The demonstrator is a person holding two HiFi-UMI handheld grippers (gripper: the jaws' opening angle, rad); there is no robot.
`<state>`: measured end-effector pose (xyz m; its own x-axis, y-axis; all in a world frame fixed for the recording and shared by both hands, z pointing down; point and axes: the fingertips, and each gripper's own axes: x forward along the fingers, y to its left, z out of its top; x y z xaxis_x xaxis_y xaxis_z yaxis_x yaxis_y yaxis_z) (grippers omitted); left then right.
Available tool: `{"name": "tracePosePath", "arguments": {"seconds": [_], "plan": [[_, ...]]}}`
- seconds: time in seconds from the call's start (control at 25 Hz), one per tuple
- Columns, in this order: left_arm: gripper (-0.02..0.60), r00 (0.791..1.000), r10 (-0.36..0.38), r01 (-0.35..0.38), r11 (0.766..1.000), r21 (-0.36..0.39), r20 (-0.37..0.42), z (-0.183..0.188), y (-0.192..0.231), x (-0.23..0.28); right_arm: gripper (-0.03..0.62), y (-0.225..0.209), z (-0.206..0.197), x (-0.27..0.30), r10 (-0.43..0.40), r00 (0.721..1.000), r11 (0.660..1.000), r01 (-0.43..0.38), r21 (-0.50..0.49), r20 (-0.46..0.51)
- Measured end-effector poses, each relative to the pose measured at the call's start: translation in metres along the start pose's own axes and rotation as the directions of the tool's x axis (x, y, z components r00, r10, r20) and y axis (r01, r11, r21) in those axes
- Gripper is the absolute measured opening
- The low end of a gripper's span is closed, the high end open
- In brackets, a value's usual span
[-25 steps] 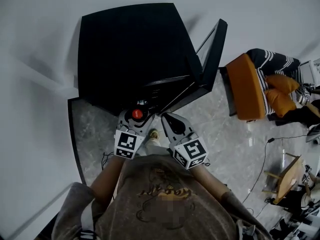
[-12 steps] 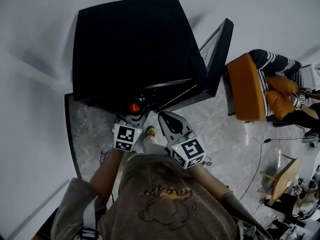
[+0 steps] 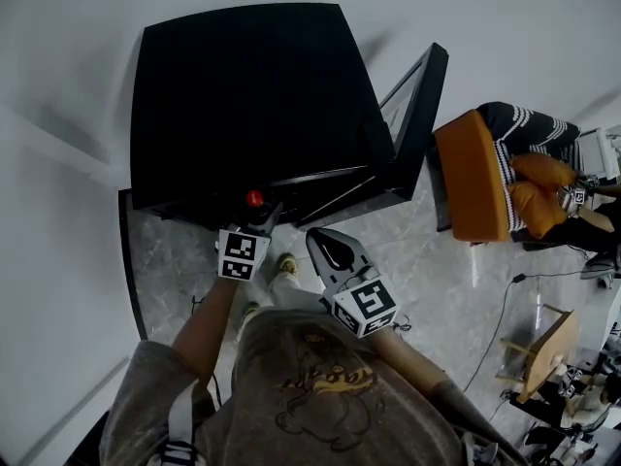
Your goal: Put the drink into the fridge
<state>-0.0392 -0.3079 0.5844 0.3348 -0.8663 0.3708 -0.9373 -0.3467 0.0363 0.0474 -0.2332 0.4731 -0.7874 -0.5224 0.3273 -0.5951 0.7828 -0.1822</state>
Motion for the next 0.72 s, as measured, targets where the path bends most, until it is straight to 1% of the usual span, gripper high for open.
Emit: {"name": "tracePosePath", "arguments": {"seconds": [0.28,0.52,0.72], "plan": [[0.310,0.999,0.030,-0.030,1.000,-0.004,-0.021,-0.013,0.020,0.024,0.021,0.000,-0.005,0.004,0.010,1.000,1.000,-0.010,-0.007,-0.016],[0.310,0.996,0.074,-0.075,0.997,-0.012,-0.047,-0.030,0.036,0.037,0.021,-0.003,-0.011,0.004,0.016,0.999,1.000,-0.016,-0.012,-0.038],[0.310,0.994,0.098,-0.099,0.995,-0.013,-0.048,-0.037,0.044,0.047,0.021,-0.004,-0.013,0.006,0.022,0.998,1.000,-0.023,-0.018,-0.052]]}}
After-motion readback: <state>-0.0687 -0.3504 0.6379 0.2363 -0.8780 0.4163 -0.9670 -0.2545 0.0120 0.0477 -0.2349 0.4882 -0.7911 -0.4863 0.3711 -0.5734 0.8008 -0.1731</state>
